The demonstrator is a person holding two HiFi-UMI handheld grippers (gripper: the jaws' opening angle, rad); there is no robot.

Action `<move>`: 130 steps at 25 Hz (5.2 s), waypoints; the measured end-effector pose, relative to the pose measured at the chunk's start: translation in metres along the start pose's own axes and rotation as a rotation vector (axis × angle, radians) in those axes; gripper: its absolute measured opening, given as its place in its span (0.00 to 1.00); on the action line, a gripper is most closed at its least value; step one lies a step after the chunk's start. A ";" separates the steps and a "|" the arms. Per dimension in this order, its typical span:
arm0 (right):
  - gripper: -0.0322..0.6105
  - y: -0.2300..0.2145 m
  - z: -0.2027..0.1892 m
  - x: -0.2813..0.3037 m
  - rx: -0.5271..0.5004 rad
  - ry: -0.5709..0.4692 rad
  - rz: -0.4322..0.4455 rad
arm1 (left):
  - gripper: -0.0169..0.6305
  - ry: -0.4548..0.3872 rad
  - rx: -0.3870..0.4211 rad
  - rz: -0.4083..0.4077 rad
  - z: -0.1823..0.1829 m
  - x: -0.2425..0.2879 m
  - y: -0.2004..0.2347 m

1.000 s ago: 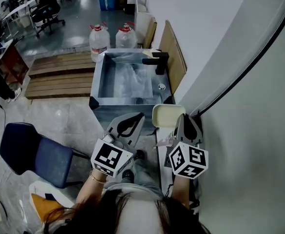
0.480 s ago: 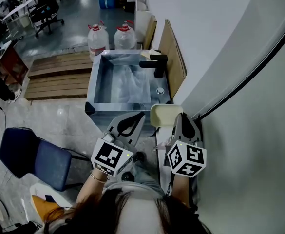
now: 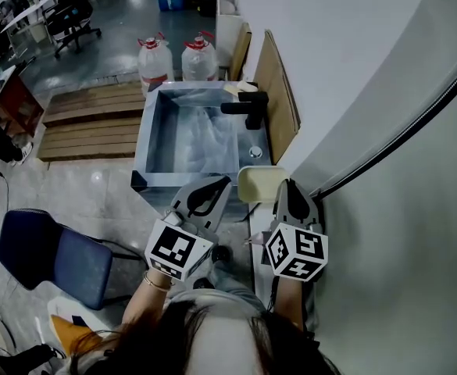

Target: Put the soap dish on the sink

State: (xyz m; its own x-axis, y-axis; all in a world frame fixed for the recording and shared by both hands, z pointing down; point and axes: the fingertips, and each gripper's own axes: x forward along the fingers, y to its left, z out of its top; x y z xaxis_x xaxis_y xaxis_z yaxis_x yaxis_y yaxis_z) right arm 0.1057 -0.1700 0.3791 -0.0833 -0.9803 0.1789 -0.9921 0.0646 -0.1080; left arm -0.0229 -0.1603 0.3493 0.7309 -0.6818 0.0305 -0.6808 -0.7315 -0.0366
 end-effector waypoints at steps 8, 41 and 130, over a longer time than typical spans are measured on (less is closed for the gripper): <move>0.10 -0.009 -0.008 0.028 0.006 0.029 0.002 | 0.04 0.011 -0.005 -0.006 -0.004 0.024 0.012; 0.10 -0.026 -0.086 0.138 -0.105 0.214 0.082 | 0.04 0.065 -0.065 0.008 -0.035 0.096 0.050; 0.09 -0.031 -0.116 0.122 -0.156 0.174 0.078 | 0.04 0.078 -0.032 0.085 -0.033 0.061 0.034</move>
State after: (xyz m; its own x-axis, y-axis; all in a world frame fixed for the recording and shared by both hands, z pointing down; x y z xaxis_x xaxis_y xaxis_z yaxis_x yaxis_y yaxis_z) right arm 0.1150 -0.2698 0.5177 -0.1617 -0.9253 0.3431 -0.9835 0.1798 0.0214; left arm -0.0029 -0.2272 0.3831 0.6655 -0.7388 0.1063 -0.7422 -0.6701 -0.0104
